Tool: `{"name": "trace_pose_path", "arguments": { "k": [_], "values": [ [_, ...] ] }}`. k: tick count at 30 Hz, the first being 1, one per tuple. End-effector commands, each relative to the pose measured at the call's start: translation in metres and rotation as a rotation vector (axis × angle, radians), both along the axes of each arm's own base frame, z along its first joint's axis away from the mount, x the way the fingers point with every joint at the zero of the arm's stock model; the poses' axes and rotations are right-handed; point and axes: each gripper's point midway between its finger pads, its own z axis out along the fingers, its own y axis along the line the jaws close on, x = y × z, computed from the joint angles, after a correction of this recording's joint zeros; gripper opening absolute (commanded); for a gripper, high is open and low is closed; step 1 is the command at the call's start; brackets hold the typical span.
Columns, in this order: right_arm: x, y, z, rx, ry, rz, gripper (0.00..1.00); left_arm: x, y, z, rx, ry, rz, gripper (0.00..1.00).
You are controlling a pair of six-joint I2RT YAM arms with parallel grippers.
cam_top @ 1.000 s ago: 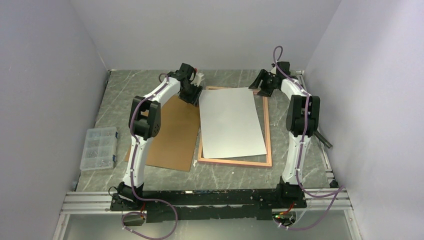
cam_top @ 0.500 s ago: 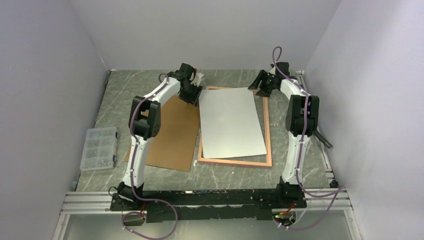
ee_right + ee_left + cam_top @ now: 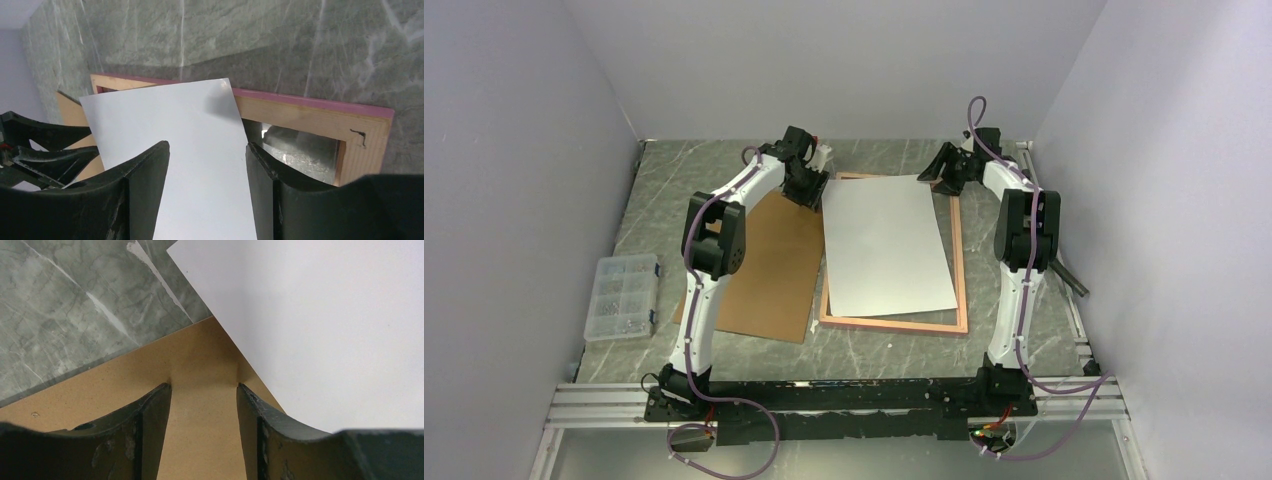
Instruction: Put the photo into the frame
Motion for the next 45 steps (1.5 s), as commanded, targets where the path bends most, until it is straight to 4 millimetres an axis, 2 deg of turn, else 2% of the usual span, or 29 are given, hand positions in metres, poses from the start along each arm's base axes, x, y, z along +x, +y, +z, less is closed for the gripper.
{"name": "trace_pose_path", "arguments": {
  "k": [1, 11, 18, 27, 33, 41, 45],
  "values": [
    [0.007, 0.008, 0.008, 0.053, -0.044, 0.019, 0.61, -0.008, -0.007, -0.020, -0.007, 0.045, -0.004, 0.57],
    [0.005, 0.009, 0.003, 0.041, -0.024, 0.023, 0.59, -0.008, -0.007, -0.022, -0.002, 0.045, -0.006, 0.56],
    [0.007, -0.002, 0.023, -0.019, -0.078, 0.017, 0.59, -0.010, -0.005, -0.023, 0.006, 0.042, -0.007, 0.55],
    [0.004, -0.008, 0.019, -0.012, -0.072, 0.010, 0.59, -0.012, -0.003, -0.023, 0.011, 0.041, -0.012, 0.55],
    [0.002, -0.015, 0.033, 0.014, -0.109, -0.004, 0.59, -0.014, -0.003, -0.022, 0.011, 0.041, -0.019, 0.53],
    [0.006, -0.015, 0.028, 0.022, -0.099, -0.006, 0.59, -0.014, -0.002, -0.018, 0.008, 0.037, -0.017, 0.53],
    [0.005, -0.013, 0.019, 0.036, -0.079, -0.004, 0.59, -0.012, -0.005, -0.017, -0.003, 0.041, -0.019, 0.52]
  ]
}}
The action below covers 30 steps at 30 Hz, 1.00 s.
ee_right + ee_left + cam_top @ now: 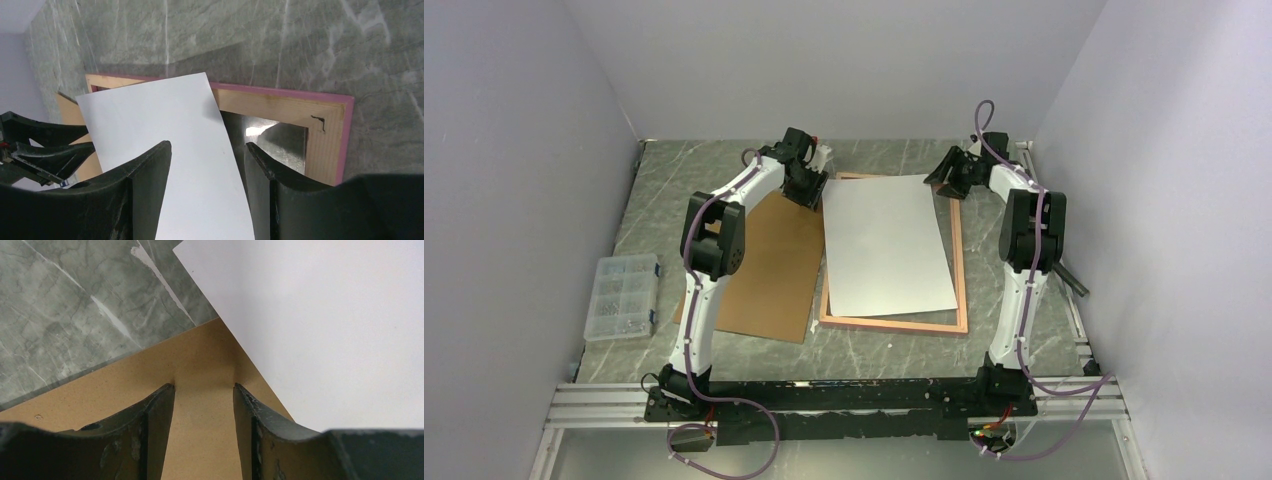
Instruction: Put the photo into the frame
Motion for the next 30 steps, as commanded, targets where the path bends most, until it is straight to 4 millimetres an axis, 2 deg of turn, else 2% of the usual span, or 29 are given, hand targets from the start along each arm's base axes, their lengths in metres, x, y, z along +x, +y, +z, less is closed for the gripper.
{"name": "trace_pose_path", "arguments": {
  "k": [1, 19, 30],
  "values": [
    [0.010, 0.003, 0.022, 0.022, -0.070, 0.011, 0.59, -0.015, -0.006, -0.013, -0.007, 0.066, -0.018, 0.52],
    [0.013, 0.016, 0.011, 0.053, -0.054, 0.033, 0.58, -0.015, -0.017, -0.019, -0.005, 0.074, -0.031, 0.50],
    [0.007, 0.038, 0.032, 0.184, -0.095, 0.085, 0.53, -0.014, -0.017, -0.022, 0.007, 0.075, -0.027, 0.50]
  ]
}}
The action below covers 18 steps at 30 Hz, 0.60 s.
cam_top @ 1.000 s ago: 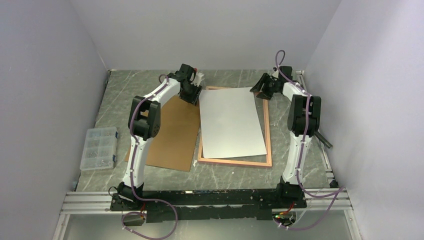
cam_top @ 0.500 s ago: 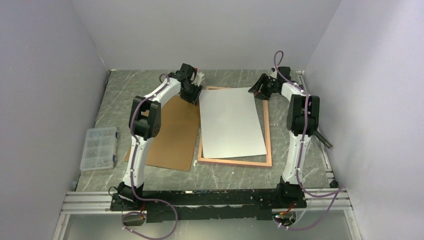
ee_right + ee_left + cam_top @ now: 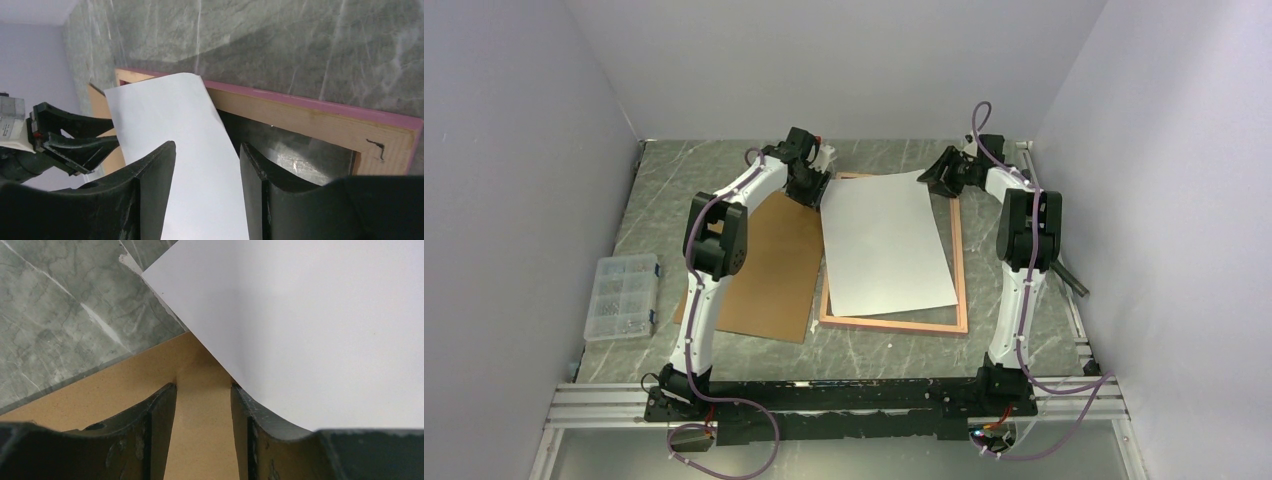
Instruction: Put the photo into the frame
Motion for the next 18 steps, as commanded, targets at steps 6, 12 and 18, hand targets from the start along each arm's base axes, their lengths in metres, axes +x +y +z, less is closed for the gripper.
{"name": "trace_pose_path", "arguments": {
  "k": [6, 12, 18],
  "values": [
    [-0.010, 0.024, 0.035, 0.147, -0.083, 0.078, 0.50, -0.015, -0.010, -0.028, 0.014, 0.078, -0.017, 0.49],
    [-0.024, 0.031, 0.043, 0.184, -0.096, 0.125, 0.49, -0.015, -0.010, -0.028, 0.018, 0.076, -0.019, 0.49],
    [-0.027, 0.023, 0.048, 0.125, -0.091, 0.087, 0.35, -0.016, -0.008, -0.026, 0.021, 0.067, -0.022, 0.49]
  ]
}}
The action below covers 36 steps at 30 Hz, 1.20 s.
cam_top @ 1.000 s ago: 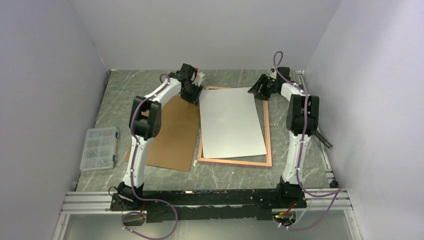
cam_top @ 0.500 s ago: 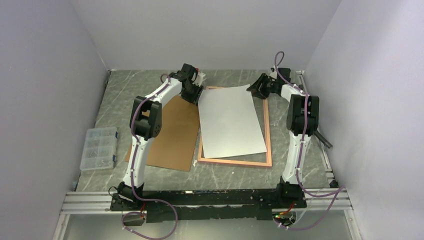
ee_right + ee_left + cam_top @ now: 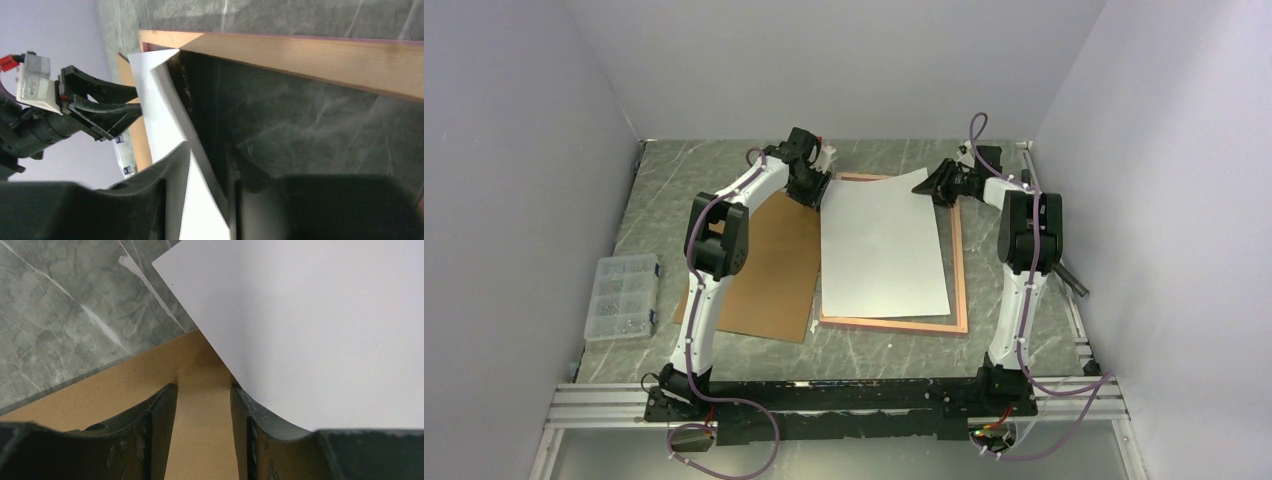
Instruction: Put the photo into the frame
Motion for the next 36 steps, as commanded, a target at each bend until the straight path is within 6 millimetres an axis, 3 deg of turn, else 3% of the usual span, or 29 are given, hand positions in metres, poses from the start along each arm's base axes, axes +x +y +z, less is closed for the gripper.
{"name": "trace_pose_path", "arguments": {
  "k": [1, 3, 11, 25, 31, 36],
  "values": [
    [0.005, -0.004, 0.051, -0.058, -0.126, -0.010, 0.26, -0.017, -0.007, -0.022, 0.011, 0.066, -0.023, 0.49],
    [0.005, -0.011, 0.053, -0.112, -0.120, -0.038, 0.17, -0.015, -0.004, -0.018, 0.020, 0.055, -0.020, 0.49],
    [-0.006, -0.033, 0.061, -0.260, -0.098, -0.075, 0.09, -0.010, 0.015, -0.001, 0.015, 0.037, 0.007, 0.50],
    [-0.006, -0.052, 0.074, -0.295, -0.094, -0.032, 0.06, -0.021, 0.020, -0.001, 0.014, 0.056, -0.005, 0.51],
    [-0.002, -0.048, 0.076, -0.249, -0.097, -0.022, 0.07, -0.020, 0.018, 0.000, 0.011, 0.055, -0.007, 0.51],
    [-0.006, -0.044, 0.065, -0.213, -0.069, -0.055, 0.08, -0.023, 0.018, -0.002, 0.011, 0.061, -0.009, 0.51]
  ]
}}
